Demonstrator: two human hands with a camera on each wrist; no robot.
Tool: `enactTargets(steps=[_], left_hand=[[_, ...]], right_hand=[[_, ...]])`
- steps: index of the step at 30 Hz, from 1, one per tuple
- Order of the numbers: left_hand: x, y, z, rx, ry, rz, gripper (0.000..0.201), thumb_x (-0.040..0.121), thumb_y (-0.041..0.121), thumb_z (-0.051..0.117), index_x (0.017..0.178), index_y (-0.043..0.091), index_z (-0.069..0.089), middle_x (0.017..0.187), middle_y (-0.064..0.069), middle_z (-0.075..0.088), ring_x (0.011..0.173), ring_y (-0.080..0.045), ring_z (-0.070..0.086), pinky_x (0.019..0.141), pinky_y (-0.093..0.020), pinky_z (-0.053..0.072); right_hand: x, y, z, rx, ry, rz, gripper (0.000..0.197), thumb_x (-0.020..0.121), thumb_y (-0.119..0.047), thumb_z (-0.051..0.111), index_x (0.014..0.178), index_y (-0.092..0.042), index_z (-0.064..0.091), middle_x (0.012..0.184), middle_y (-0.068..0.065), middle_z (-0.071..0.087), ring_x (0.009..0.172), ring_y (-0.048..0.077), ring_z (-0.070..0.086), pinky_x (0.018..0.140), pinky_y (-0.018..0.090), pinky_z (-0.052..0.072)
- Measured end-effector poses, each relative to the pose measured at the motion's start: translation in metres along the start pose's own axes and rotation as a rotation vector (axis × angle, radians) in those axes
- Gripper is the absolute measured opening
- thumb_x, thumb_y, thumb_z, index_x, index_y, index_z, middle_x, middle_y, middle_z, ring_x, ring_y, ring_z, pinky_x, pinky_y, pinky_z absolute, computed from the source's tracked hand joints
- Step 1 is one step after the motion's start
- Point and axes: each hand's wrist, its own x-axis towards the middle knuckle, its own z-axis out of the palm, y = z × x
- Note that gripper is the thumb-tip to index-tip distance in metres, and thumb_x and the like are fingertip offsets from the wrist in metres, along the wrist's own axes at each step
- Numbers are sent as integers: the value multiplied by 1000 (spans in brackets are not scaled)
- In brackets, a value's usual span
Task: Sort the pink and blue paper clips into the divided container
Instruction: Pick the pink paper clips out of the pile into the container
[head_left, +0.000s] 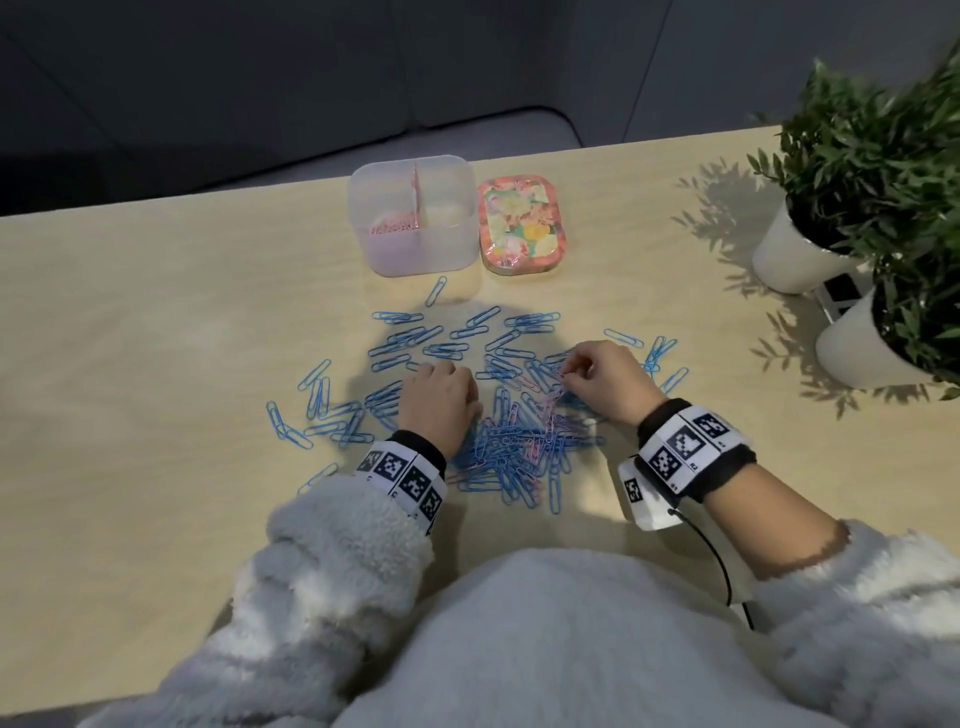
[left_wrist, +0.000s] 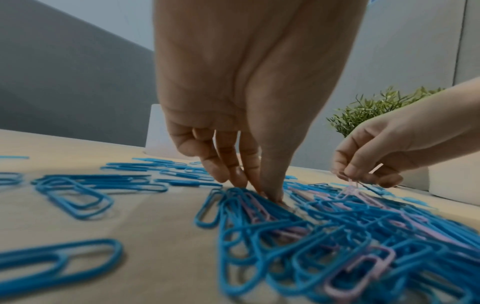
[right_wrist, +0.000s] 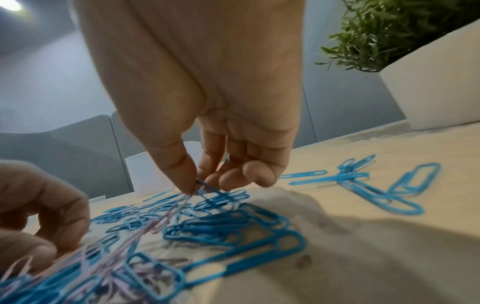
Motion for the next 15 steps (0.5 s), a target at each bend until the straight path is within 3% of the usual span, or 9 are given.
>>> enactTargets(steps=[3,6,8,10,12,14,15], left_hand=[[4,2,1,-22,-69,-33,19,90,29,53,99,14,60,112,-9,56,111,-32,46,96,-43,40],[10,-3,1,-56,-106,-53,20,90,28,51,99,12,60,112,-11,55,111,-33,43,96,-44,39],[12,-7,-1,-105,-84,-43,16,91,27,50,94,13,59,108,-9,56,109,-32,44,95,-44,38],[12,-11,-8,-331,-44,-15,10,91,23,51,85,16,55,95,-4,59,99,-27,51,88,-40,42],[11,-10,-15,-688,-47,-23,10,90,16,54,81,16,52,80,3,59,81,-14,58,75,-26,47],[9,-8,-21,-929,-39,-57,8,91,8,54,85,14,53,76,5,58,68,2,59,66,-12,46],[9,-7,-23,-1024,-61,-98,8,92,6,51,91,13,55,76,3,58,67,3,58,63,-10,47]], right_hand=[[0,-4,2,111,23,-17,7,77,-7,61,72,-12,64,73,2,61,71,18,53,69,27,40],[2,-4,0,153,222,-12,6,75,-9,64,70,-11,65,78,6,63,73,17,52,68,25,38],[2,-3,-3,337,312,-24,7,77,-5,64,74,-11,64,68,5,58,66,17,49,63,25,39],[0,-2,-5,534,256,-47,10,82,-2,61,86,-11,62,61,2,51,58,15,49,61,22,40],[-1,-1,-3,561,131,-18,16,88,0,52,95,-12,60,62,1,52,50,5,53,55,16,43],[-1,-2,0,432,18,22,22,89,0,46,87,-14,63,61,-1,53,44,-1,50,49,15,41],[-2,-4,3,349,-20,12,23,87,-1,46,82,-14,64,62,-1,54,47,0,50,51,16,40]])
